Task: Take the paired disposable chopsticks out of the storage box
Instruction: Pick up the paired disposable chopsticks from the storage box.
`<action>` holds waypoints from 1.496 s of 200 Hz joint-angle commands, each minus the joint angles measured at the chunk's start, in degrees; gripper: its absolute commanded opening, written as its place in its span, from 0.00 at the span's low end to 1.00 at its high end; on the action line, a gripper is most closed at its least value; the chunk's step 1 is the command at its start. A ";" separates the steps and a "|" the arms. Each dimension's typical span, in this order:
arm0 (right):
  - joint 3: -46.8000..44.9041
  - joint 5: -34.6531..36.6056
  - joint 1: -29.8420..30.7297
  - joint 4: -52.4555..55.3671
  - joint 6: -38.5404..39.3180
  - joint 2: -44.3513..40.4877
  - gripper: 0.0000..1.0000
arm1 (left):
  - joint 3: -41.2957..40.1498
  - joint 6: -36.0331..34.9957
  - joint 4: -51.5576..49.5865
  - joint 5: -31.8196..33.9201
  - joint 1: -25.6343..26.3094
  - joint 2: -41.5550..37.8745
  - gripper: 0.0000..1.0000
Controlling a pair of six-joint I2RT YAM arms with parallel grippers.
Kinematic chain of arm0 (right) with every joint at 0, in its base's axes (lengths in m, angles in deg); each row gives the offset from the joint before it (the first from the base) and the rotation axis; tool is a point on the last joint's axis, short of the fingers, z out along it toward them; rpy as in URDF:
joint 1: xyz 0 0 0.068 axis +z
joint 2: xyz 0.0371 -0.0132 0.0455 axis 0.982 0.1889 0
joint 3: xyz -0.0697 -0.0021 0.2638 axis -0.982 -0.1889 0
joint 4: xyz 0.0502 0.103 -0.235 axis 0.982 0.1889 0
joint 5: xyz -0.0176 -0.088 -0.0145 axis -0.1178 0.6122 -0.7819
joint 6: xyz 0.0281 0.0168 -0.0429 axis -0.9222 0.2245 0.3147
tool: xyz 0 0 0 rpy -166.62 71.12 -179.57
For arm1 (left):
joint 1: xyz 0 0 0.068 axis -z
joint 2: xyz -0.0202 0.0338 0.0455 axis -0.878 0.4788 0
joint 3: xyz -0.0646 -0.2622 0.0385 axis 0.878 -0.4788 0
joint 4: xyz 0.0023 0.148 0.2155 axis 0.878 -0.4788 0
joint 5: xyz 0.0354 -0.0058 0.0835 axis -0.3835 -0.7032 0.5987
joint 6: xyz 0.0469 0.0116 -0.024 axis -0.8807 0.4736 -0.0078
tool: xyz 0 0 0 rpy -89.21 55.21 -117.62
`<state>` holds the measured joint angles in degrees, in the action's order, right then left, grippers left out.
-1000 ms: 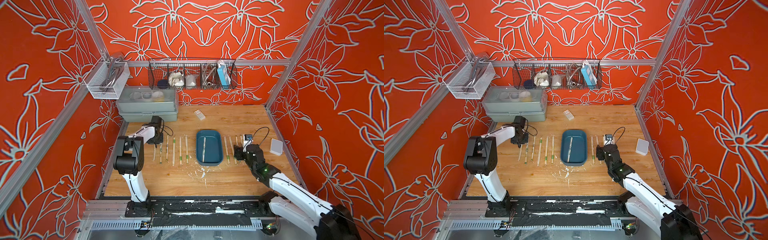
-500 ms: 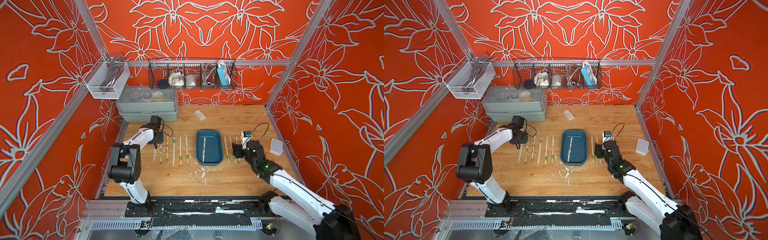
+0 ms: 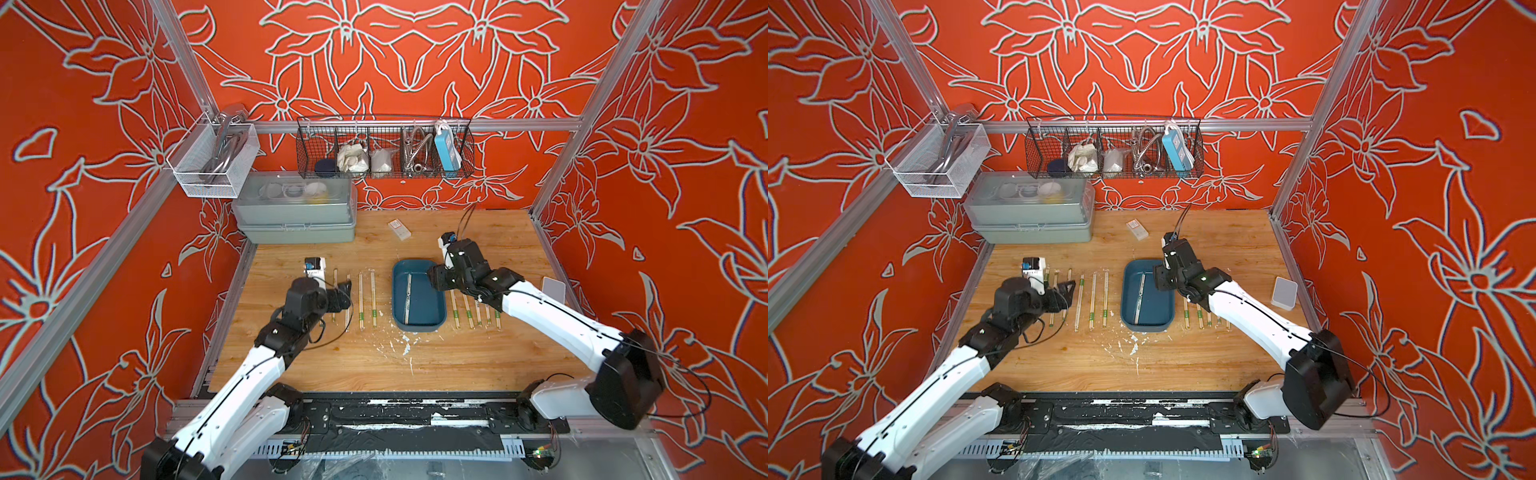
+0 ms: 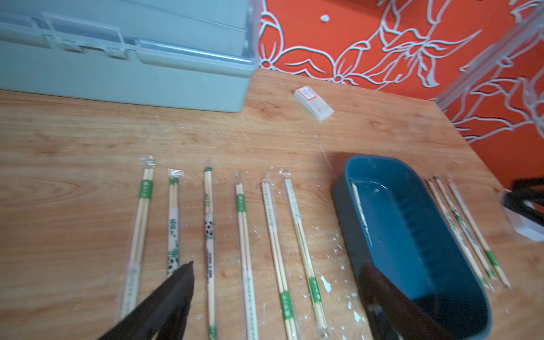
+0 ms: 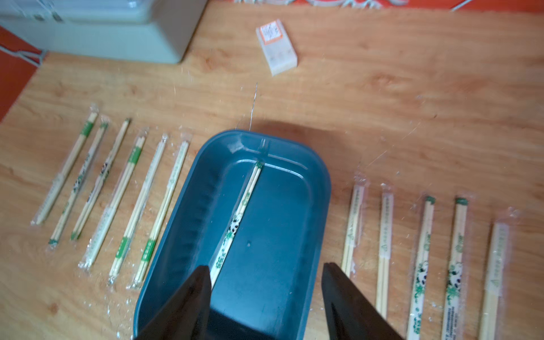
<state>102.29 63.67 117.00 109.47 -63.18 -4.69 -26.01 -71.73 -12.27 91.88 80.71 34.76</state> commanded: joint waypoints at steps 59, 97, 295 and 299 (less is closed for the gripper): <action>16.11 2.19 3.24 11.93 -3.70 18.85 0.59 | -15.68 -6.64 7.94 -13.65 1.61 -15.84 0.98; 19.95 2.61 3.68 12.99 -5.32 25.24 0.58 | -16.69 -7.04 8.65 -11.49 1.61 -17.76 1.00; 22.82 3.44 4.09 10.28 -13.49 39.28 0.12 | -15.37 -7.18 7.68 -10.79 1.61 -15.21 1.00; 22.77 3.20 4.06 10.14 -13.56 39.28 0.09 | -15.38 -7.22 7.68 -10.83 1.61 -15.27 1.00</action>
<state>126.55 66.20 120.80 120.50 -75.68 33.69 -42.73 -78.18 -4.77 80.45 82.04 20.07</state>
